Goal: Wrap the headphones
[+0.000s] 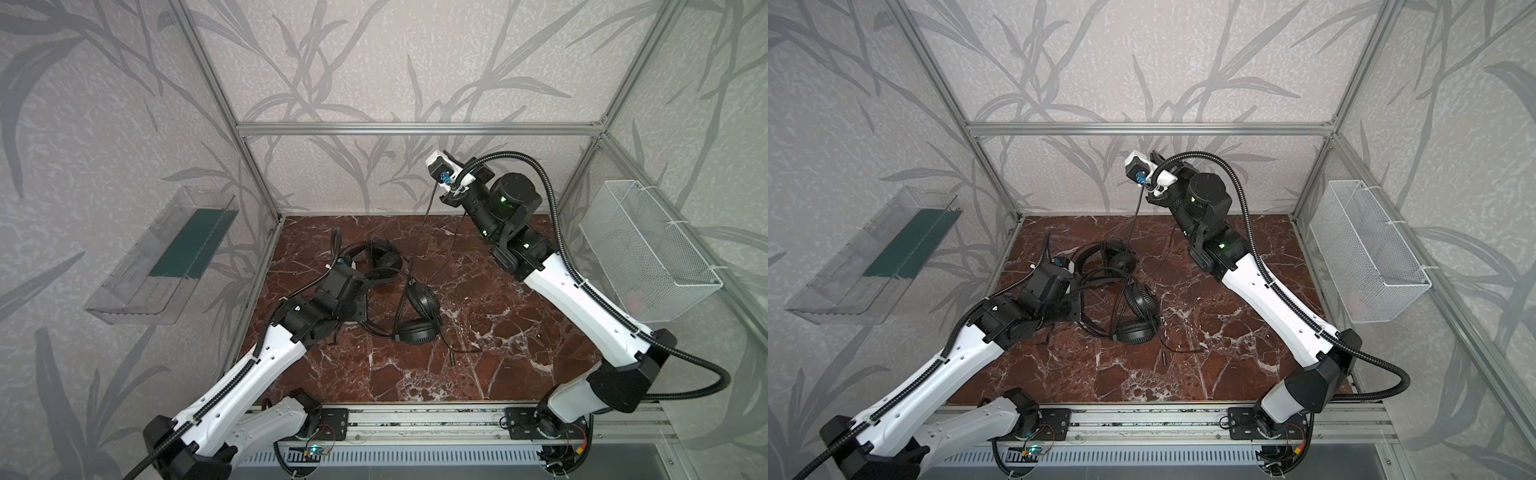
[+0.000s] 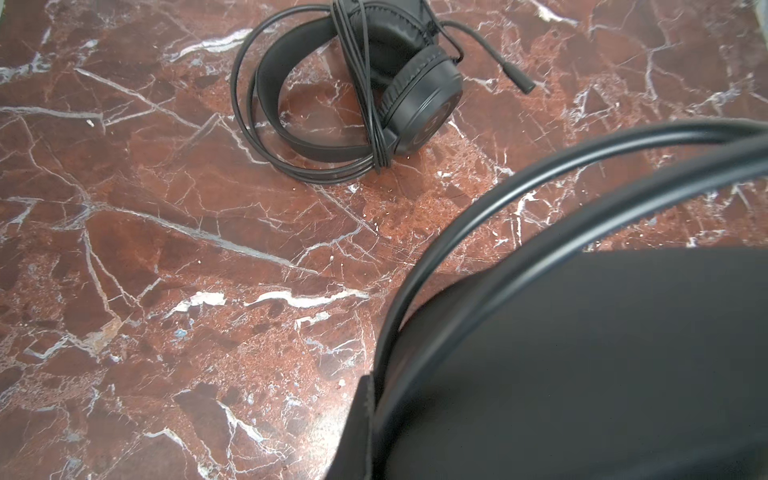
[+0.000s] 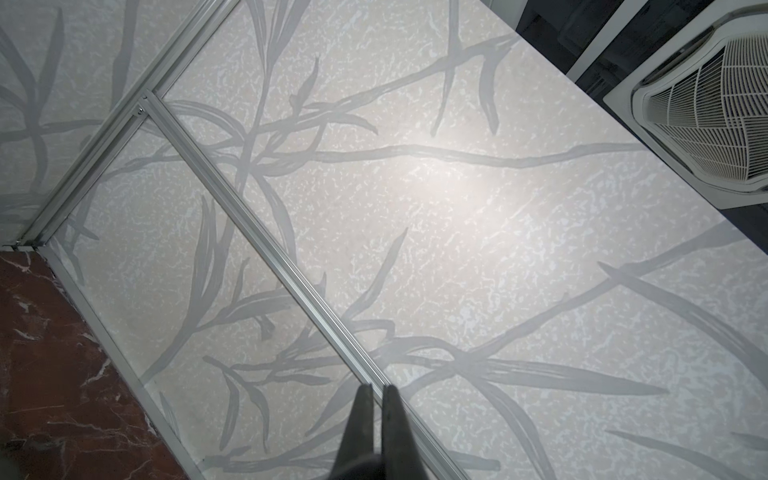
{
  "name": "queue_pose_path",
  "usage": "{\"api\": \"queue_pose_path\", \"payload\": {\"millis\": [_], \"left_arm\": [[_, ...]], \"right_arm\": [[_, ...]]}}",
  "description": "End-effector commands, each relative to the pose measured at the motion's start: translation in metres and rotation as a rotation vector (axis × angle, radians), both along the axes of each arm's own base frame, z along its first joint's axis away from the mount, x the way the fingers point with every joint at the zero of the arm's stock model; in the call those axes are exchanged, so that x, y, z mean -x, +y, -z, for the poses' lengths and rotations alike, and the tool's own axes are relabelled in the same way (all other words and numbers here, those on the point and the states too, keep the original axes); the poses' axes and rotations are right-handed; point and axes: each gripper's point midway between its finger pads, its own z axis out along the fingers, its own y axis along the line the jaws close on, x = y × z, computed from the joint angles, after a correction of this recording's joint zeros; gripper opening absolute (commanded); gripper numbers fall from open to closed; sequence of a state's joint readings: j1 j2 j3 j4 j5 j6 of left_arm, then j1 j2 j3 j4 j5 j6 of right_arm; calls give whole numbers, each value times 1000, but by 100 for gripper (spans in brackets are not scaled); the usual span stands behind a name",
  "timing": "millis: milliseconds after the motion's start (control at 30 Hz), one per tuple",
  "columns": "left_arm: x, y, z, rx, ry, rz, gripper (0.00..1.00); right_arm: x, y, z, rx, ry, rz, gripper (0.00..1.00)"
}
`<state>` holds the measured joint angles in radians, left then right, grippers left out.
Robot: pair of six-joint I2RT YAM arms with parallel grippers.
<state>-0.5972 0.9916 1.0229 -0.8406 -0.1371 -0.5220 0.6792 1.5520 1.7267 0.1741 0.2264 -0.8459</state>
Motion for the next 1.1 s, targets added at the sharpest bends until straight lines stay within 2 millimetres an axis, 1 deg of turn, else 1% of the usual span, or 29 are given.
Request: {"api": "queue_pose_path", "payload": {"millis": [0,67,167,267,333,400,433,467,500,567,667,767,833,900,1000,1067], "left_arm": [[13,-4,-5,25,-11,61,0],[17,-3,-7,26,-15,80,0],[24,-1,-7,17,-21,100,0],[31,0,-8,18,-33,124,0],[35,1,-8,20,-35,134,0],[40,0,-12,32,-47,152,0],[42,1,-14,38,-55,156,0],[44,0,-17,45,-62,164,0],[46,0,-20,51,-69,173,0],[49,0,-25,60,-83,187,0],[54,3,-33,61,-106,201,0],[58,7,-34,48,-114,205,0],[61,9,-32,39,-108,215,0],[63,11,-31,34,-108,208,0],[64,9,-32,40,-113,221,0],[65,8,-32,41,-109,229,0]], "right_arm": [[-5,-14,-26,-87,-53,26,4],[-11,-18,-28,-97,-56,45,12],[-23,-25,-28,-104,-42,61,13],[-42,-35,-23,-113,-14,91,16],[-55,-39,-16,-109,9,103,16],[-65,-47,-14,-128,21,121,16],[-77,-46,-2,-127,49,128,16],[-84,-47,4,-133,65,134,16],[-91,-49,11,-135,81,140,13],[-100,-51,21,-142,106,141,8],[-112,-55,27,-163,109,162,8],[-124,-66,24,-194,98,201,8],[-129,-75,15,-235,82,226,8],[-131,-85,0,-291,55,238,11],[-132,-89,-13,-333,49,220,11],[-132,-90,-17,-340,46,214,6]]}}
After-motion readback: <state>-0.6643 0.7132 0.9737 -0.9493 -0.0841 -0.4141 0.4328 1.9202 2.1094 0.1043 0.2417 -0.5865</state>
